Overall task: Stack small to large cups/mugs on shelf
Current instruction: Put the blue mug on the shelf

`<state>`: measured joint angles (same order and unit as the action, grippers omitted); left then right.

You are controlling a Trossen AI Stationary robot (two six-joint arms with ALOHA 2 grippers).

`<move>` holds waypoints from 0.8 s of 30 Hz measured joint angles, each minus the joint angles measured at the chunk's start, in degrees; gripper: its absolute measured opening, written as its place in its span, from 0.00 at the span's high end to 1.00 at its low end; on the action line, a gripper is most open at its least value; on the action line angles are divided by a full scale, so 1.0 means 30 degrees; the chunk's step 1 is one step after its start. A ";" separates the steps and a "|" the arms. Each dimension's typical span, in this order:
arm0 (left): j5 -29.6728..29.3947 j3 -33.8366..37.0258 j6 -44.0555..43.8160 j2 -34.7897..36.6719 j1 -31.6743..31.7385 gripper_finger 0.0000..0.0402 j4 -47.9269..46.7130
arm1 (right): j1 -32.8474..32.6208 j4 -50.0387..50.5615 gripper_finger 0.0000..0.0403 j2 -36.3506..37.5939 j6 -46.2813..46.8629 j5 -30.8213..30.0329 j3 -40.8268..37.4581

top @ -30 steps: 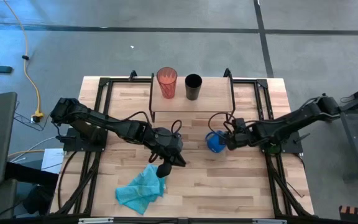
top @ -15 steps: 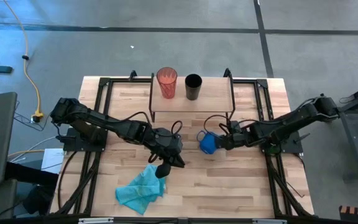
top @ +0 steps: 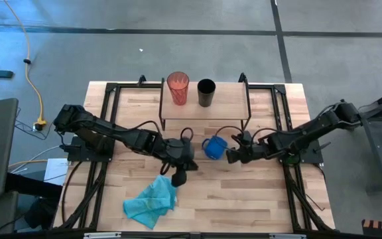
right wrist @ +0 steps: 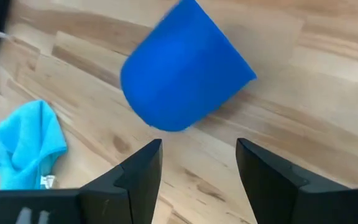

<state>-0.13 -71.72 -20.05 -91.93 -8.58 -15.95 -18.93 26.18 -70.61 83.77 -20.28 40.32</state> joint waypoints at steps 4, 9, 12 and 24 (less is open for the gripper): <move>-0.2453 0.0540 -0.0084 -0.0103 0.0082 0.92 -0.0025 | -0.0461 -0.0893 0.51 0.0000 0.0039 -0.1921 0.0000; -0.2527 0.0994 -0.2783 -0.0992 0.0948 0.92 0.0130 | -0.0498 -0.1874 0.51 0.0000 0.0046 -0.3325 0.0007; -0.1859 0.1024 -0.4157 -0.1614 0.1492 0.92 0.0912 | -0.0498 -0.2375 0.51 0.0000 0.0039 -0.3932 0.0007; -0.0682 0.1011 -0.7809 -0.2860 0.3664 0.92 0.2340 | 0.0603 -0.1526 0.51 0.0015 -0.0734 -0.4357 0.0007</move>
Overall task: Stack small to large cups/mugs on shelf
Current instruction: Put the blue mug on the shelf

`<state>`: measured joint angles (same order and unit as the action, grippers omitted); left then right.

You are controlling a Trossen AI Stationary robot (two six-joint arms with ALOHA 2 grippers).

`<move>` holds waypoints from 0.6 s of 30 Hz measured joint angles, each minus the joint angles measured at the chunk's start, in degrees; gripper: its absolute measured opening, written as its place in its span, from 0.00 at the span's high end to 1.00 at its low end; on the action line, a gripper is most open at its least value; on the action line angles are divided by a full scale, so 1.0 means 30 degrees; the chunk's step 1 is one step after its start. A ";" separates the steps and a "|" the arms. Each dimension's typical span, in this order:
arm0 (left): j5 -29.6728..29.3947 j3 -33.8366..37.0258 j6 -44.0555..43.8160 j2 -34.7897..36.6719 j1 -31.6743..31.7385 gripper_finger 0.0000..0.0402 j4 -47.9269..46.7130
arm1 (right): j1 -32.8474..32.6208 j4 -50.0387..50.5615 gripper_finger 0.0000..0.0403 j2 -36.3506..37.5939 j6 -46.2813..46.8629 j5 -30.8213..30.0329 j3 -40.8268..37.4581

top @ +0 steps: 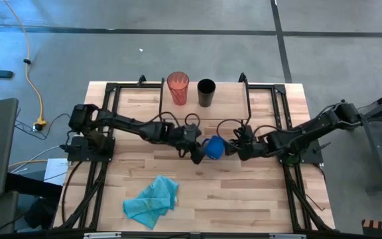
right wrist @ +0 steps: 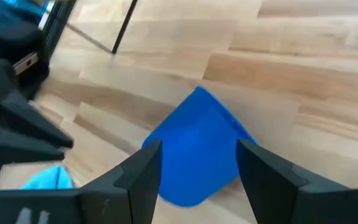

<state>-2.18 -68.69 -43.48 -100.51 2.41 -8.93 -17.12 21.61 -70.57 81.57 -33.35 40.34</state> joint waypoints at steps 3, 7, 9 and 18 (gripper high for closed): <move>-0.0298 -0.0007 -0.0421 0.0022 0.0216 0.92 0.0125 | 0.0502 0.0080 0.51 0.0000 0.0140 -0.0306 0.0000; -0.0635 -0.0007 -0.0774 0.0022 0.0336 0.92 0.0035 | 0.1279 0.0131 0.51 0.0000 0.0143 -0.0158 0.0000; -0.0648 -0.0014 -0.0912 -0.0210 0.0336 0.92 0.0000 | 0.1616 0.0138 0.51 0.0000 0.0136 0.0009 0.0000; 0.0735 -0.0007 -0.1656 -0.2369 -0.0160 0.92 -0.0036 | 0.2804 0.0126 0.51 -0.0372 -0.0666 0.2261 0.0022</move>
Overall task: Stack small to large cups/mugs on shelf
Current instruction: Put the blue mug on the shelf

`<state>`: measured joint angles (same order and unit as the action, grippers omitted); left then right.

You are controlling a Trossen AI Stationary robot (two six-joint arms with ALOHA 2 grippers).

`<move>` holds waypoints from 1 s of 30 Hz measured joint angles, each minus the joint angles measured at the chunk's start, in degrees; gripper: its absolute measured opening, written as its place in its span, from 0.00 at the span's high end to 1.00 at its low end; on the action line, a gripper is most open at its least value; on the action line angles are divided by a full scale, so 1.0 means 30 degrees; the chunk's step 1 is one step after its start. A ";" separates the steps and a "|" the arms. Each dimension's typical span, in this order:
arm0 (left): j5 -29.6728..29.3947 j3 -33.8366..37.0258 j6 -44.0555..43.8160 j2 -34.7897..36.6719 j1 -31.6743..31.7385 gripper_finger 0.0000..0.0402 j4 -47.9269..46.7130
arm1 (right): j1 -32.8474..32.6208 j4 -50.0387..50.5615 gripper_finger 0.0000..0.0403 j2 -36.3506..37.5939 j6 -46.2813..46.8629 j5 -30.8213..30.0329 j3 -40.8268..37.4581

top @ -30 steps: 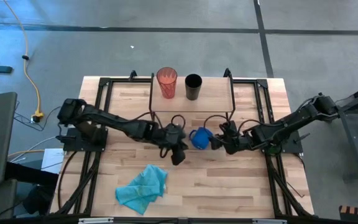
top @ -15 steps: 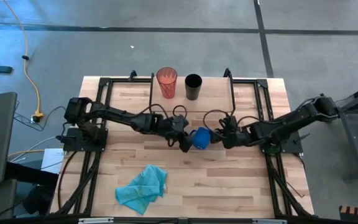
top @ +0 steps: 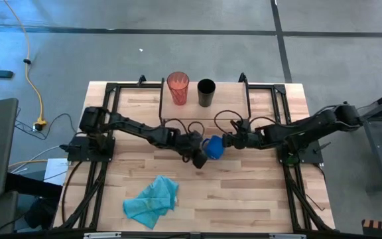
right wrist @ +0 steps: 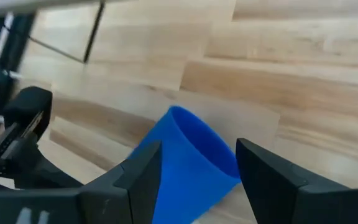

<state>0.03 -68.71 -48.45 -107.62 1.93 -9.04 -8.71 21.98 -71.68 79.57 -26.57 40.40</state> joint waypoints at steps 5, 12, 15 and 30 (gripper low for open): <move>-0.0068 -0.0007 0.0007 -0.0378 -0.0278 0.92 0.0141 | 0.0183 -0.0116 0.51 -0.0892 0.0032 0.1031 0.0007; -0.0225 -0.0007 0.0017 -0.0378 -0.0276 0.92 0.0643 | 0.0526 -0.1678 0.52 -0.2340 -0.0400 0.1894 0.0007; -0.0225 -0.0007 0.0150 -0.0378 -0.0276 0.92 0.0526 | 0.0684 -0.2954 0.52 -0.2756 -0.1142 0.2260 0.0007; 0.1484 0.0036 0.0554 -0.1545 -0.0531 0.92 -0.0164 | 0.1315 -0.3708 0.52 -0.2353 -0.4373 0.1780 0.0916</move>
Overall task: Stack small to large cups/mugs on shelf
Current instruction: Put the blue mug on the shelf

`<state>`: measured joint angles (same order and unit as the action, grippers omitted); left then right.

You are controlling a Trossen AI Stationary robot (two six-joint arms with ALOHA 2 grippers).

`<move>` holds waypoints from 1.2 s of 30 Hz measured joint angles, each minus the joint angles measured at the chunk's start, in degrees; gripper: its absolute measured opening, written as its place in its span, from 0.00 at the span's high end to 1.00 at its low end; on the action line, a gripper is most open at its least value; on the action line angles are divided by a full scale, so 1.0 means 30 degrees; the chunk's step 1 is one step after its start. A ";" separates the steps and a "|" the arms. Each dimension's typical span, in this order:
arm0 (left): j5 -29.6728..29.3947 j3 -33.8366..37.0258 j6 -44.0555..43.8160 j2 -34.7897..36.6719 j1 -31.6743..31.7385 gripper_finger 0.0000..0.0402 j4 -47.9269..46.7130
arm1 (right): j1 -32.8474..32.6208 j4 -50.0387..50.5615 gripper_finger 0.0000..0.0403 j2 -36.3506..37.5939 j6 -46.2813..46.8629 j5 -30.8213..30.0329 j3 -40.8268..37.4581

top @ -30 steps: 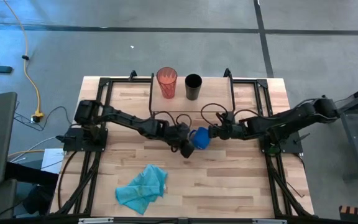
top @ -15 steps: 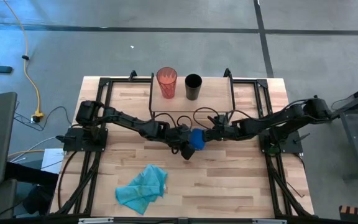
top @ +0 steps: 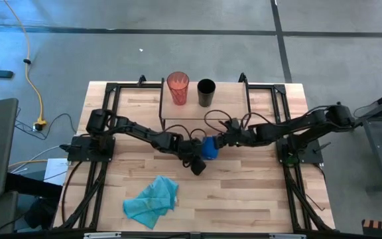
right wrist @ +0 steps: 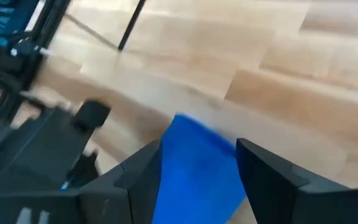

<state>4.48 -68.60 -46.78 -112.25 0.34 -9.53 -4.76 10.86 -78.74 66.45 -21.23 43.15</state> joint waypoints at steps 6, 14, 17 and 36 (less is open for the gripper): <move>0.0131 -0.0044 0.0007 -0.0194 -0.0291 0.92 0.0161 | 0.1050 0.0315 0.52 -0.0007 -0.0229 -0.0127 0.0090; -0.0186 -0.0051 -0.0086 -0.0187 -0.0289 0.92 0.0362 | 0.1969 0.0729 0.52 -0.0007 0.0489 0.0729 0.0090; -0.0433 -0.0051 -0.0435 -0.0188 -0.0291 0.92 0.0794 | 0.2223 0.1219 0.52 -0.0015 0.1173 0.1302 0.0090; -0.0492 -0.0051 -0.0510 -0.0173 -0.0284 0.92 0.1345 | 0.2553 0.0074 0.52 -0.1511 0.2724 0.3614 0.0090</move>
<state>3.01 -68.75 -48.31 -112.77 -0.51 -5.50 2.90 11.08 -83.27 74.62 -10.38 43.42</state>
